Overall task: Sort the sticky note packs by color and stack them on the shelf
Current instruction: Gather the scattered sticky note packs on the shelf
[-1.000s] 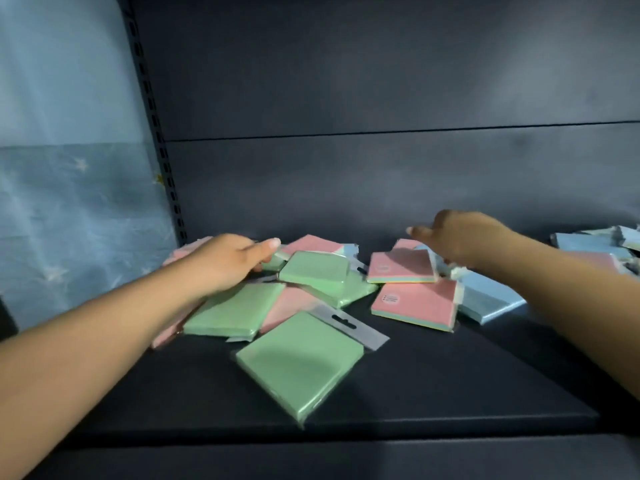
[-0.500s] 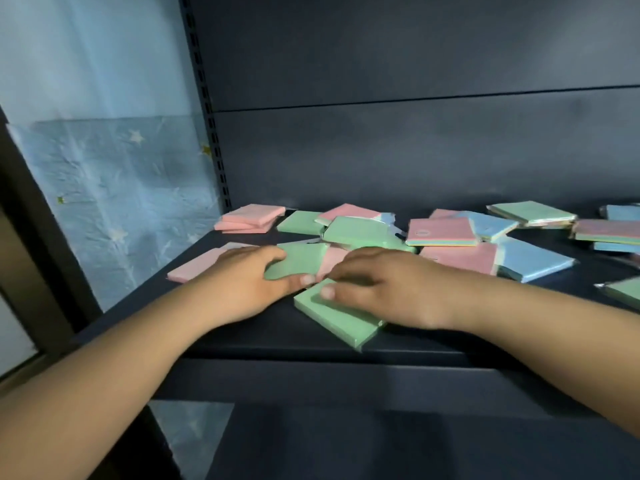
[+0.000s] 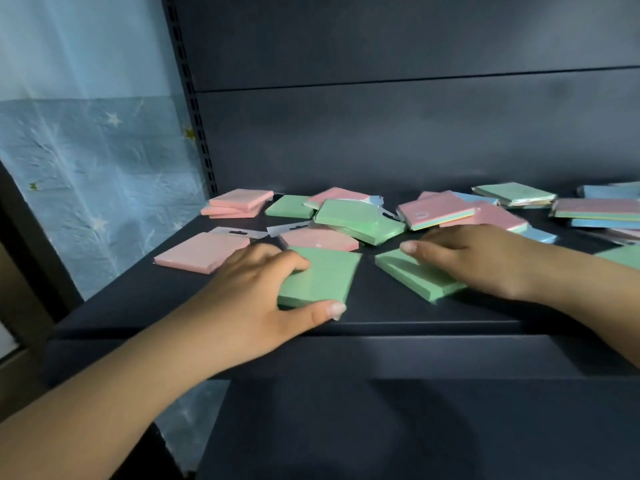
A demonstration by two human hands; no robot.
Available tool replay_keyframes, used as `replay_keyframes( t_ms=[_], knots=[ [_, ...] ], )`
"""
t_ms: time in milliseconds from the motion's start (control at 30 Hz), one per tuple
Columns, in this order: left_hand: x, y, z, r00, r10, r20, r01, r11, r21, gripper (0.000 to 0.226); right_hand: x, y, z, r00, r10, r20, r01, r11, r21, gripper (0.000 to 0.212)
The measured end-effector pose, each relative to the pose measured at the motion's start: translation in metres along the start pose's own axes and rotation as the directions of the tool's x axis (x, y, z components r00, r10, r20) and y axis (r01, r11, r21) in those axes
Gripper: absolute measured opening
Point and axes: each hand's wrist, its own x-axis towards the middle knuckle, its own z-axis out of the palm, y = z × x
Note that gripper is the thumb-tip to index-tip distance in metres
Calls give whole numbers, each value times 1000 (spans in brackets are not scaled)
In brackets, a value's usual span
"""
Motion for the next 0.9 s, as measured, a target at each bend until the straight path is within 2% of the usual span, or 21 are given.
replay_keyframes(
  t_ms=[167,333,400,467,533,600,667,733,800,900],
  knots=[
    [14,34,12,998,50,42,-47,997,-57,69,5,8,-2,999,45,-20,-44,997,59,68],
    [37,53,19,988,111,111,-103,992,-73,67,6,8,0,998,-6,-64,10,998,58,63],
    [42,53,17,980,128,155,-102,981,-164,63,5,4,0,990,-67,-122,78,993,89,59],
    [42,45,9,972,104,210,-21,931,-365,54,1,-1,0,983,-128,-132,151,971,184,58],
    [41,29,-1,976,47,212,56,889,-454,47,-1,-2,1,986,-147,-75,161,955,247,76],
    [43,12,-6,978,0,210,75,936,-345,45,-1,0,3,991,-128,-43,134,967,218,94],
    [40,0,-9,969,-39,245,72,989,-126,57,-1,0,3,989,-133,-70,142,978,152,104],
    [33,-7,-9,967,-3,256,0,1000,12,77,-1,-2,1,986,-137,-91,145,986,84,110],
    [19,-14,-10,977,17,211,-25,999,36,82,-1,-3,-3,990,-92,-109,96,995,33,110],
    [1,-20,-15,999,38,33,-37,999,-40,63,-1,-3,-6,989,-68,-128,64,997,-34,104]
  ],
)
